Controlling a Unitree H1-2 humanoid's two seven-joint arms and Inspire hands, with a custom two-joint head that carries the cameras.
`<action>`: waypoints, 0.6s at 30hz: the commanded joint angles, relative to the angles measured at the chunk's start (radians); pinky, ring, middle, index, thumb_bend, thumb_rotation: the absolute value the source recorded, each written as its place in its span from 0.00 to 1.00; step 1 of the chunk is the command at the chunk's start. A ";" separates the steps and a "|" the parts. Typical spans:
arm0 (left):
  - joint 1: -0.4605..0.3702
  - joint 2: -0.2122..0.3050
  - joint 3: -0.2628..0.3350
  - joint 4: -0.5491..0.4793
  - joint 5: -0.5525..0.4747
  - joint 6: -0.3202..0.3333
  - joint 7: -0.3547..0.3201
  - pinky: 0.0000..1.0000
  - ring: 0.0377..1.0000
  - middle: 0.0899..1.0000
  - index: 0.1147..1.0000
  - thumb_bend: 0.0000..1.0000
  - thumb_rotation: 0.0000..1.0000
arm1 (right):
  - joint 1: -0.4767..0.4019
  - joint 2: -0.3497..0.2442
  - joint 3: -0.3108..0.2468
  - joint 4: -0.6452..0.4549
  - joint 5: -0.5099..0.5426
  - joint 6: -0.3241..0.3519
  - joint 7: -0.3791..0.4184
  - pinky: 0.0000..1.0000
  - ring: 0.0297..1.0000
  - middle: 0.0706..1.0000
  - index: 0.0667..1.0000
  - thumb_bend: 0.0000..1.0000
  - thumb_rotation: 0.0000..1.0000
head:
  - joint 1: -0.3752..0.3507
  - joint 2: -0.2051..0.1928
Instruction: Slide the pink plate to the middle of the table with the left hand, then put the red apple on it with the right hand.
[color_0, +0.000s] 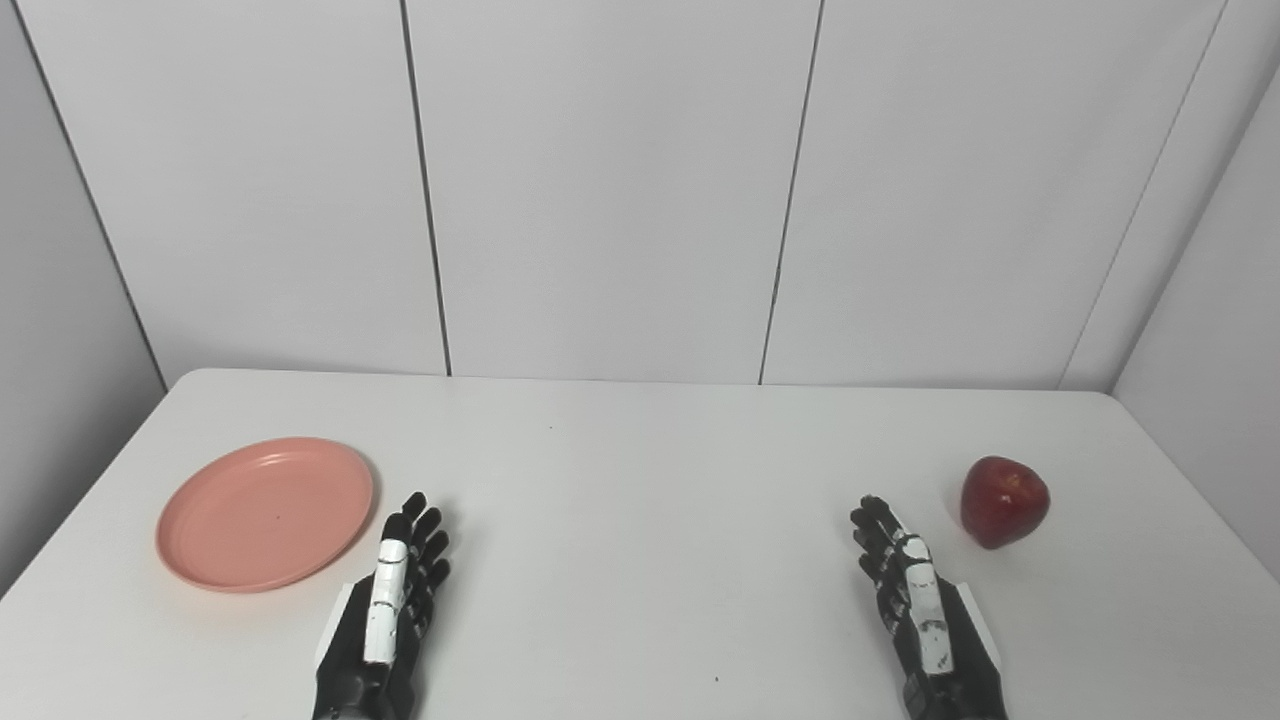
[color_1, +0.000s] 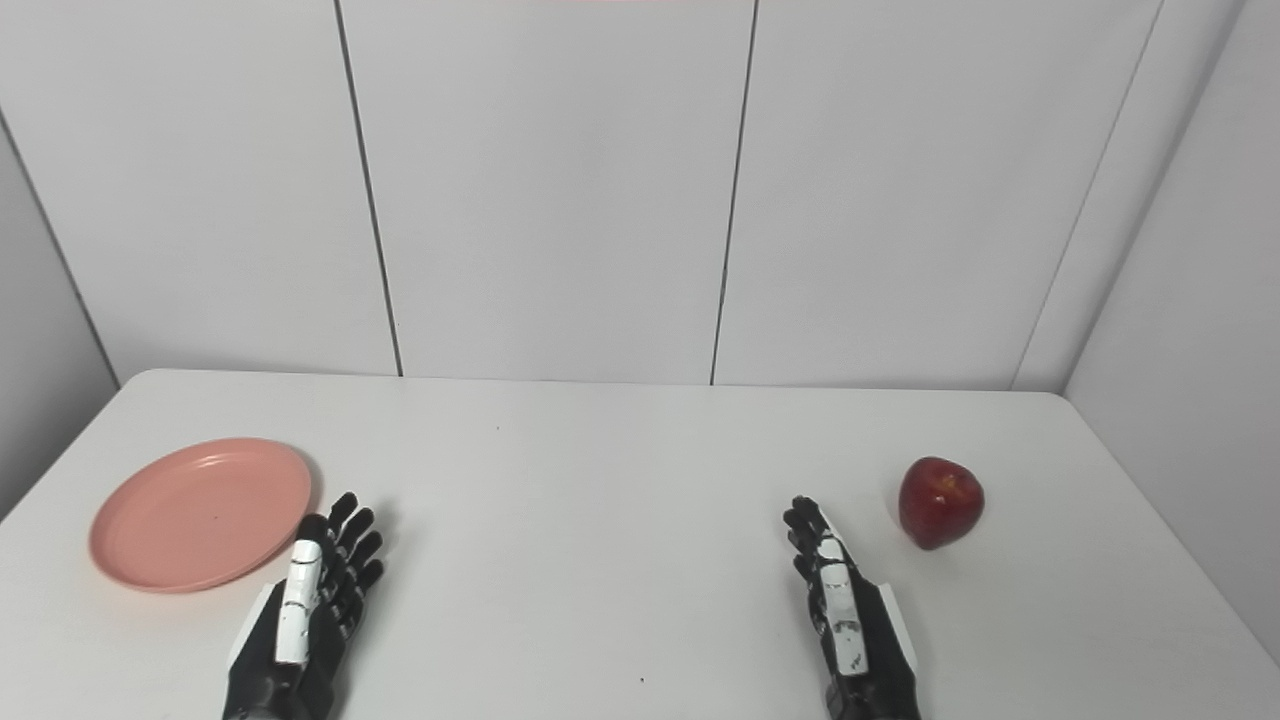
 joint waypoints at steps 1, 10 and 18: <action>0.012 0.013 -0.002 -0.032 0.012 -0.011 -0.001 1.00 0.98 0.98 0.97 0.74 1.00 | -0.008 0.007 0.000 -0.011 0.018 -0.006 0.009 1.00 0.96 0.92 0.90 0.90 1.00 | 0.013 0.011; 0.009 0.008 -0.003 -0.044 0.019 0.003 0.001 1.00 0.98 0.98 0.97 0.76 1.00 | -0.010 -0.011 0.012 -0.020 0.011 -0.008 0.017 1.00 0.96 0.92 0.91 0.91 1.00 | -0.004 0.016; 0.005 0.011 0.008 -0.032 0.016 0.004 0.002 1.00 0.97 0.97 0.95 0.75 1.00 | -0.014 -0.002 0.011 -0.015 0.002 -0.004 0.002 1.00 0.96 0.91 0.90 0.90 1.00 | -0.005 0.012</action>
